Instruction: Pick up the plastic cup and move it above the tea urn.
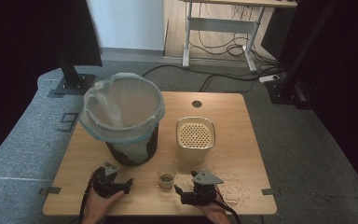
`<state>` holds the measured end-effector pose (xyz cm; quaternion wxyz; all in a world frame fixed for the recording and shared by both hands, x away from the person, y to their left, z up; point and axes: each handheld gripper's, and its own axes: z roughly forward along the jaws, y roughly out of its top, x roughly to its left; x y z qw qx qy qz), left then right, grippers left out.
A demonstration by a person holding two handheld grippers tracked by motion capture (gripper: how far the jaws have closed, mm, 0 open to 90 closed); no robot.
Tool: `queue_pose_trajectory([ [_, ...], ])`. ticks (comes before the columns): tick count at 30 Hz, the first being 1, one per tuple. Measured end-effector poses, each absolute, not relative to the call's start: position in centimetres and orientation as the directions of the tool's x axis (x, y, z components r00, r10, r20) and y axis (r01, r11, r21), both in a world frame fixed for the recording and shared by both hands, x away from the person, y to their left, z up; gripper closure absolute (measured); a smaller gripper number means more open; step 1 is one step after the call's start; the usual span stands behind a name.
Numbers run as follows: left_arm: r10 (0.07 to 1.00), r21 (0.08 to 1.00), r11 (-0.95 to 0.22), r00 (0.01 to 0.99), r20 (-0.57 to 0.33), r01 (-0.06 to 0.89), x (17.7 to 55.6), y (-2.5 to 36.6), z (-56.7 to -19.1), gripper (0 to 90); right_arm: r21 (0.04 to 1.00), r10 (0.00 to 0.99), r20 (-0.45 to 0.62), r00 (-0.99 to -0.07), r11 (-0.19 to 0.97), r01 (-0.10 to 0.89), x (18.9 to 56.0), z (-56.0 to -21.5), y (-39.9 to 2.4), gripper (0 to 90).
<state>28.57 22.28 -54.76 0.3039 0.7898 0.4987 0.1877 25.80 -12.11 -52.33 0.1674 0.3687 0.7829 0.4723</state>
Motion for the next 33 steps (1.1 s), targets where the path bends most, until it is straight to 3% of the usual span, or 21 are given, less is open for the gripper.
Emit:
queue_pose_trajectory([
  [15,0.901,0.667,-0.32,0.435,-0.007,0.673,28.6,22.2,-54.8,4.0,0.882,0.644,0.08,-0.76,0.309,0.355,27.4,-53.1,-7.7,18.6],
  [20,0.9,0.667,-0.32,0.435,-0.007,0.673,28.6,22.2,-54.8,4.0,0.883,0.649,0.039,-0.759,0.333,0.33,28.3,-53.7,-6.3,30.9],
  [26,0.898,0.667,-0.324,0.44,-0.006,0.671,28.6,22.2,-54.8,4.0,0.895,0.663,0.017,-0.748,0.324,0.307,28.1,-53.3,-6.8,36.1],
  [33,0.898,0.667,-0.324,0.44,-0.006,0.671,28.6,22.2,-54.8,4.0,0.926,0.658,0.036,-0.752,0.261,0.273,26.7,-50.5,-9.2,36.6],
])
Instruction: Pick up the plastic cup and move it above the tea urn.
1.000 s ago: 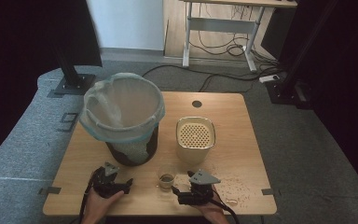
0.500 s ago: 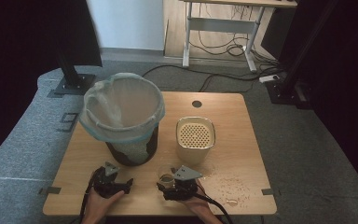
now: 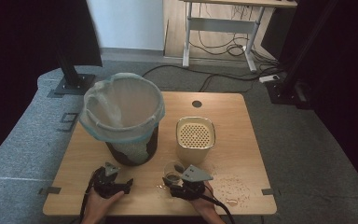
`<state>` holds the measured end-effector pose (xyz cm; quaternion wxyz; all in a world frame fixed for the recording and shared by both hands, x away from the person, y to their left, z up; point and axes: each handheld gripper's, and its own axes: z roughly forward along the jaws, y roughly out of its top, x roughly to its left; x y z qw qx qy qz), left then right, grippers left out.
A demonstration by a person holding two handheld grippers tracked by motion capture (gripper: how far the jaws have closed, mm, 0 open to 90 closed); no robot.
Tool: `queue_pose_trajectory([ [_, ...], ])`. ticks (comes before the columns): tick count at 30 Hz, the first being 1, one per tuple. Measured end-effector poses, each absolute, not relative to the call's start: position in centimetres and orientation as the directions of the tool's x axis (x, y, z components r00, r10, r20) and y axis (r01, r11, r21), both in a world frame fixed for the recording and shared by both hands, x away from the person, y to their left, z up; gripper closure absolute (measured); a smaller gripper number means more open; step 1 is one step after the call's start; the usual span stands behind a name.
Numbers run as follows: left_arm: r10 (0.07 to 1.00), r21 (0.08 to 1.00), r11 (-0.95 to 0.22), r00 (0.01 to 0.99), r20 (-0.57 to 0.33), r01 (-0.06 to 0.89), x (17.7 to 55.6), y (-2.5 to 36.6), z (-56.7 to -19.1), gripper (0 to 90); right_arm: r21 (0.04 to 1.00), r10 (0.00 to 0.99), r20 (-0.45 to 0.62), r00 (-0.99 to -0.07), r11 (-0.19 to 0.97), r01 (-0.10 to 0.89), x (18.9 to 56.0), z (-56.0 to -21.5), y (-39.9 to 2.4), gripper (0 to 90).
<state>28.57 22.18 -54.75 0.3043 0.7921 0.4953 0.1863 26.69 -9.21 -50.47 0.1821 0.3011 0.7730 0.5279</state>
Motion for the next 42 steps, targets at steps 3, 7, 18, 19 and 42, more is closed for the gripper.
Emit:
queue_pose_trajectory([
  [3,0.898,0.667,-0.324,0.44,-0.006,0.671,28.6,22.2,-54.8,4.0,0.936,0.664,0.045,-0.747,0.234,0.264,26.3,-49.4,-10.3,36.7],
  [7,0.897,0.665,-0.326,0.441,-0.005,0.671,28.6,22.2,-54.7,4.0,0.955,0.687,0.075,-0.723,0.16,0.251,25.7,-46.9,-12.9,38.2],
  [18,0.898,0.666,-0.326,0.441,-0.004,0.671,28.6,22.2,-54.8,4.0,0.975,0.743,0.056,-0.667,0.105,0.198,25.4,-42.8,-17.2,39.0],
  [19,0.897,0.666,-0.327,0.441,-0.004,0.671,28.6,22.2,-54.8,3.9,0.977,0.75,0.052,-0.659,0.1,0.19,25.5,-42.3,-17.6,39.2],
  [42,0.896,0.664,-0.33,0.445,-0.004,0.671,28.6,22.2,-54.7,3.8,0.971,0.845,0.037,-0.534,0.095,0.218,33.4,-39.4,-19.7,39.6],
])
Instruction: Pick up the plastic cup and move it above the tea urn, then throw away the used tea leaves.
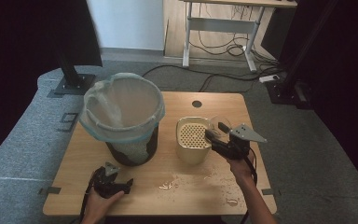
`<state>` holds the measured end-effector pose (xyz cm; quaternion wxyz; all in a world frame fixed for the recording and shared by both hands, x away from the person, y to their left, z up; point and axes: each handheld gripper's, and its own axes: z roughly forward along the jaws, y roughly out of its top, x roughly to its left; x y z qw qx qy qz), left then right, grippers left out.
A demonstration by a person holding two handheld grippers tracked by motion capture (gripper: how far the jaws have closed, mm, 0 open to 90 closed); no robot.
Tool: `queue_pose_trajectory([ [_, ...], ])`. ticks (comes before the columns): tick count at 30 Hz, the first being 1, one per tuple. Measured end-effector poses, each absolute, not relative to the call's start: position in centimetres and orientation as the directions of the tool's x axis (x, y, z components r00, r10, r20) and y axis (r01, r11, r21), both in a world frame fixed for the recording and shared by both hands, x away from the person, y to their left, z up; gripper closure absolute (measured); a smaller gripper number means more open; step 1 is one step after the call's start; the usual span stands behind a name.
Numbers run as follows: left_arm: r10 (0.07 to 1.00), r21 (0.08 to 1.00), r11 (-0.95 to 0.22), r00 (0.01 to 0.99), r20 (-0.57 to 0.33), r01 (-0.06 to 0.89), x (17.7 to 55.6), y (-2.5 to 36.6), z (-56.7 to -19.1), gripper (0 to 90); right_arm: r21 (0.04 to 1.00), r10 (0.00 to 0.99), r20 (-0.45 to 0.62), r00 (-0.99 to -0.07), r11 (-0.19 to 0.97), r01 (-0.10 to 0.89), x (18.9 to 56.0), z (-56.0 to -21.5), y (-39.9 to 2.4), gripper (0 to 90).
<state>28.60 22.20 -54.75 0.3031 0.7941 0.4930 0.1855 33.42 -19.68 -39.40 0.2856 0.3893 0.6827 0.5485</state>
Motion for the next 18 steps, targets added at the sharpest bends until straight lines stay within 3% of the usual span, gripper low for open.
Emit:
queue_pose_trajectory([
  [9,0.896,0.665,-0.329,0.445,-0.005,0.671,28.6,22.2,-54.8,3.7,0.97,0.863,0.035,-0.504,0.092,0.224,35.0,-39.6,-19.7,39.4],
  [15,0.896,0.664,-0.33,0.445,-0.004,0.671,28.6,22.2,-54.8,3.8,0.972,0.867,-0.01,-0.498,0.126,0.199,35.3,-38.9,-19.5,39.3],
  [18,0.895,0.664,-0.33,0.445,-0.004,0.671,28.6,22.2,-54.7,3.8,0.964,0.869,-0.081,-0.488,0.194,0.184,35.7,-38.1,-19.1,39.3],
])
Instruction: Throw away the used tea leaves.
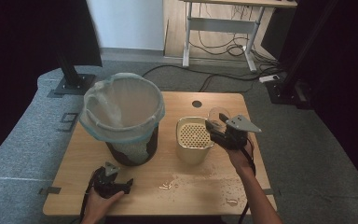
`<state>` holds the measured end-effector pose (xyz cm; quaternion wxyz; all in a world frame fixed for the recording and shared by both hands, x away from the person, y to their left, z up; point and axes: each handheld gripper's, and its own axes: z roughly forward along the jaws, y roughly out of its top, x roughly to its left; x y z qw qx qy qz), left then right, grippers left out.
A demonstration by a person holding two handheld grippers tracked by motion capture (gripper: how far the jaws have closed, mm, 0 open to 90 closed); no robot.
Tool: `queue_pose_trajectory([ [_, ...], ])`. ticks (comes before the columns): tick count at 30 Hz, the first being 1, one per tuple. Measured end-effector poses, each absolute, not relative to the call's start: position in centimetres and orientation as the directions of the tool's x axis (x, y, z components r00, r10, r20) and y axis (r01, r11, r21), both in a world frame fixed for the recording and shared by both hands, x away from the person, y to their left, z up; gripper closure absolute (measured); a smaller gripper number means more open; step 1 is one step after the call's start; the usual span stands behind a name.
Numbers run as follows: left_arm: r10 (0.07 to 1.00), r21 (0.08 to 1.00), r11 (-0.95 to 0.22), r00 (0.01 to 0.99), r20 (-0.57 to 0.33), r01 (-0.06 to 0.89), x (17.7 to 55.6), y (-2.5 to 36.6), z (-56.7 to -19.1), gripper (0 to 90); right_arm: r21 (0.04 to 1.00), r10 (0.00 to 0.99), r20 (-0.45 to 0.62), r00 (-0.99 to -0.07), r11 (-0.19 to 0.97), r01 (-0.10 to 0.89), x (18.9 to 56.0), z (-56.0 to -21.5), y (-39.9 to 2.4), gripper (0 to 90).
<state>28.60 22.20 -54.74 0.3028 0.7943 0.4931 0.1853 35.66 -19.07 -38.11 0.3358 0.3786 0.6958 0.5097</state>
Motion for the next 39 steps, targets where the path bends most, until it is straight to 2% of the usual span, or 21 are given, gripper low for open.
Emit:
queue_pose_trajectory([
  [6,0.896,0.664,-0.33,0.445,-0.004,0.671,28.6,22.2,-54.7,3.8,0.931,0.86,-0.21,-0.465,0.321,0.175,36.7,-37.1,-18.5,39.3],
  [15,0.897,0.666,-0.326,0.442,-0.007,0.671,28.6,22.2,-54.8,3.7,0.873,0.821,-0.347,-0.453,0.459,0.163,37.7,-36.4,-17.7,39.5],
  [18,0.897,0.666,-0.326,0.442,-0.007,0.671,28.6,22.2,-54.8,3.7,0.814,0.772,-0.455,-0.444,0.563,0.146,38.0,-36.4,-16.8,39.5],
  [21,0.896,0.666,-0.327,0.444,-0.007,0.671,28.6,22.2,-54.8,3.8,0.778,0.742,-0.503,-0.443,0.612,0.142,38.2,-36.5,-16.4,39.5],
  [25,0.896,0.665,-0.328,0.445,-0.006,0.671,28.6,22.2,-54.8,3.7,0.672,0.656,-0.621,-0.429,0.727,0.14,38.8,-37.0,-15.5,39.6],
  [27,0.896,0.665,-0.328,0.445,-0.006,0.67,28.6,22.2,-54.8,3.7,0.656,0.644,-0.635,-0.426,0.741,0.143,38.9,-37.1,-15.4,39.6],
  [32,0.895,0.665,-0.329,0.445,-0.006,0.671,28.6,22.2,-54.8,3.6,0.522,0.525,-0.746,-0.408,0.843,0.131,39.7,-37.5,-14.8,39.6],
  [39,0.895,0.665,-0.33,0.446,-0.006,0.67,28.6,22.2,-54.8,3.6,0.412,0.419,-0.815,-0.399,0.905,0.108,39.9,-38.0,-14.0,39.6],
])
